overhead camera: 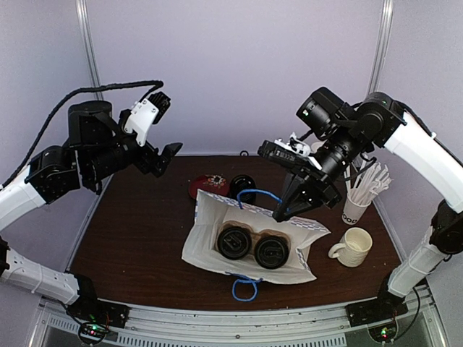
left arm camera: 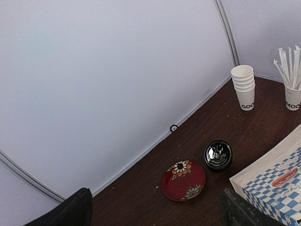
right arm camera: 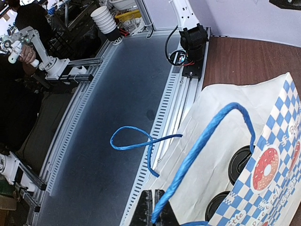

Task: Pack the takeout coffee

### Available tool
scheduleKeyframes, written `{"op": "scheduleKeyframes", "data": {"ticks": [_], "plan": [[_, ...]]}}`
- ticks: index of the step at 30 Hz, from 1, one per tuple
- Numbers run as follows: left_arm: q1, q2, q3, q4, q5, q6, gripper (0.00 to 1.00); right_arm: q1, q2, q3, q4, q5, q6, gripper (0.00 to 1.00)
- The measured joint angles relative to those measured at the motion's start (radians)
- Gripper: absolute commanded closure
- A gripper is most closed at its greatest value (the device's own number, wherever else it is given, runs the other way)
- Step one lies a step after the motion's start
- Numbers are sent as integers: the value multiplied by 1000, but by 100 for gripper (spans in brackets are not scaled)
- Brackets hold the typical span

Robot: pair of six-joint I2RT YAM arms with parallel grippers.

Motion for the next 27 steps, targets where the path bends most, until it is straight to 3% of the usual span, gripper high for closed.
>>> {"op": "scheduleKeyframes", "data": {"ticks": [17,27], "plan": [[0,7,-25,31,-1,16,2,21,0,-2,-22,-25,-23,100],[0,23,-30,53,-20,54,3,127,24,2,-64,-6,-44,100]]}}
